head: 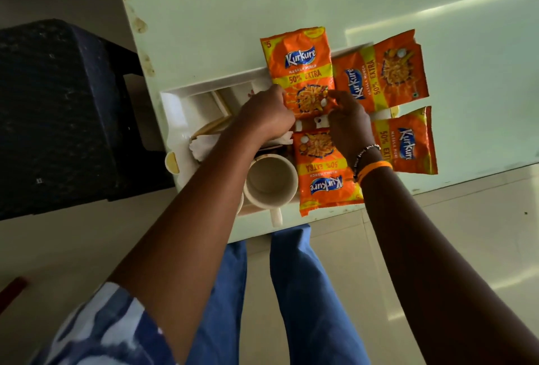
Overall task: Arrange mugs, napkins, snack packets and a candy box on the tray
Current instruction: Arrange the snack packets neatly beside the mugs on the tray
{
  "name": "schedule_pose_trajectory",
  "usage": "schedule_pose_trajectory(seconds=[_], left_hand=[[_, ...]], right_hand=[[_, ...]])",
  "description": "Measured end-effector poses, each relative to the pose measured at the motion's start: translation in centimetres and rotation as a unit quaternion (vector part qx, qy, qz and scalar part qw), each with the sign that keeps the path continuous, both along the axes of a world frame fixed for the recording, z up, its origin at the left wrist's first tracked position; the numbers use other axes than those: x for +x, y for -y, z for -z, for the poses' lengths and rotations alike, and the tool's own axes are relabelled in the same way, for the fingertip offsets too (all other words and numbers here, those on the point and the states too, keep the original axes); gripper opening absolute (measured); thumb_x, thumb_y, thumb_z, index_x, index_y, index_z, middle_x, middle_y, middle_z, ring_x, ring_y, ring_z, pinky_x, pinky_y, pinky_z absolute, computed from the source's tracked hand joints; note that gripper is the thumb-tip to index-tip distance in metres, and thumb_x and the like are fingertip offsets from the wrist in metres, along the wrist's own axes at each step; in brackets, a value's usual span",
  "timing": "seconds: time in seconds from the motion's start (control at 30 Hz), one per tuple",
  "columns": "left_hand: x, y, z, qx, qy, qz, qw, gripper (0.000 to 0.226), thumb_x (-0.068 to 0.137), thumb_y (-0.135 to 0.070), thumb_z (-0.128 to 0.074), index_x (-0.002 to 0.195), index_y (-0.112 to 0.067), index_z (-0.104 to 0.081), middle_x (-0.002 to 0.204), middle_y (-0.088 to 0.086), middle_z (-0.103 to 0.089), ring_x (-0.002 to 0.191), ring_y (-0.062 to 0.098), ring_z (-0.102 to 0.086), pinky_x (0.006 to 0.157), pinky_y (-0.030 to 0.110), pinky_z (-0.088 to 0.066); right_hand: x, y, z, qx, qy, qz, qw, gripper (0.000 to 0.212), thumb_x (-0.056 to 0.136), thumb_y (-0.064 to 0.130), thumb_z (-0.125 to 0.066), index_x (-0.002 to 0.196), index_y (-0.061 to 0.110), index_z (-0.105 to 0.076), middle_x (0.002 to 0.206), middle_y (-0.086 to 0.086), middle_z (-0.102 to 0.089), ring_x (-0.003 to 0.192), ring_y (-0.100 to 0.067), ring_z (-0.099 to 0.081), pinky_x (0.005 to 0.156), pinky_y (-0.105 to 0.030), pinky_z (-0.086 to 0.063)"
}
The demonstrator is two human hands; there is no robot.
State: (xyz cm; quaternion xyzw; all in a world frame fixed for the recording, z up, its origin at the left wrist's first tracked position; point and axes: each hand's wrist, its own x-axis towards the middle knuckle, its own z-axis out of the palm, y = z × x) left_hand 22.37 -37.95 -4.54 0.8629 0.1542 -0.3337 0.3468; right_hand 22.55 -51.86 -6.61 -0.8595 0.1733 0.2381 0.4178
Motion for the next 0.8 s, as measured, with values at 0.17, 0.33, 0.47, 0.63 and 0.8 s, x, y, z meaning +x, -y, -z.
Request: schedule_pose_trajectory(seconds=[0.17,0.33,0.47,0.63,0.8], left_hand=[[0.7,1.2,0.8,-0.012,0.032,-0.006,0.999,0.048,0.09,-0.014,-0.047,0.136,-0.02,-0.033,0.139,0.012,-0.045,0.123,0.03,-0.047,0.093,0.037,-0.04],[-0.4,2.9,0.8,0.136,0.078,0.051,0.986,0.052,0.086,-0.02,-0.052,0.135,-0.02,-0.035,0.144,0.015,-0.034,0.126,0.039,-0.04,0.104,0.051,-0.036],[-1.9,6.2,1.7,0.152,0.137,0.125,0.971,0.054,0.084,-0.015,-0.055,0.135,-0.022,-0.04,0.154,0.01,-0.019,0.141,0.035,-0.017,0.115,0.054,-0.016],[-2.4,8.0,3.5,0.184,0.117,0.15,0.964,0.061,0.085,-0.024,-0.058,0.14,-0.021,-0.033,0.157,0.01,-0.005,0.144,0.036,0.001,0.115,0.054,0.001],[-3.9,9.2,2.0,0.133,0.137,0.099,0.977,0.063,0.085,-0.018,-0.057,0.141,-0.022,-0.029,0.156,0.011,-0.01,0.144,0.036,-0.005,0.116,0.052,-0.009]], right_hand=[[0.7,0.9,-0.1,0.005,0.068,-0.087,0.994,0.042,0.086,-0.004,-0.044,0.126,0.007,-0.051,0.137,-0.014,-0.049,0.126,-0.028,-0.046,0.104,-0.037,-0.041],[1.7,4.3,0.5,-0.176,0.146,-0.215,0.949,0.045,0.085,0.01,-0.052,0.13,0.013,-0.047,0.145,-0.013,-0.036,0.133,-0.037,-0.029,0.102,-0.046,-0.038],[3.4,5.7,1.6,-0.275,0.122,-0.345,0.889,0.051,0.086,0.026,-0.056,0.134,0.023,-0.04,0.152,-0.012,-0.023,0.139,-0.042,-0.014,0.111,-0.054,-0.025],[4.1,6.2,2.3,-0.312,0.143,-0.359,0.868,0.049,0.088,0.02,-0.053,0.134,0.023,-0.038,0.153,-0.013,-0.022,0.138,-0.043,-0.015,0.108,-0.053,-0.026],[1.8,6.7,1.0,-0.279,0.167,-0.333,0.885,0.05,0.087,0.024,-0.054,0.135,0.022,-0.039,0.151,-0.013,-0.026,0.137,-0.04,-0.019,0.107,-0.051,-0.029]])
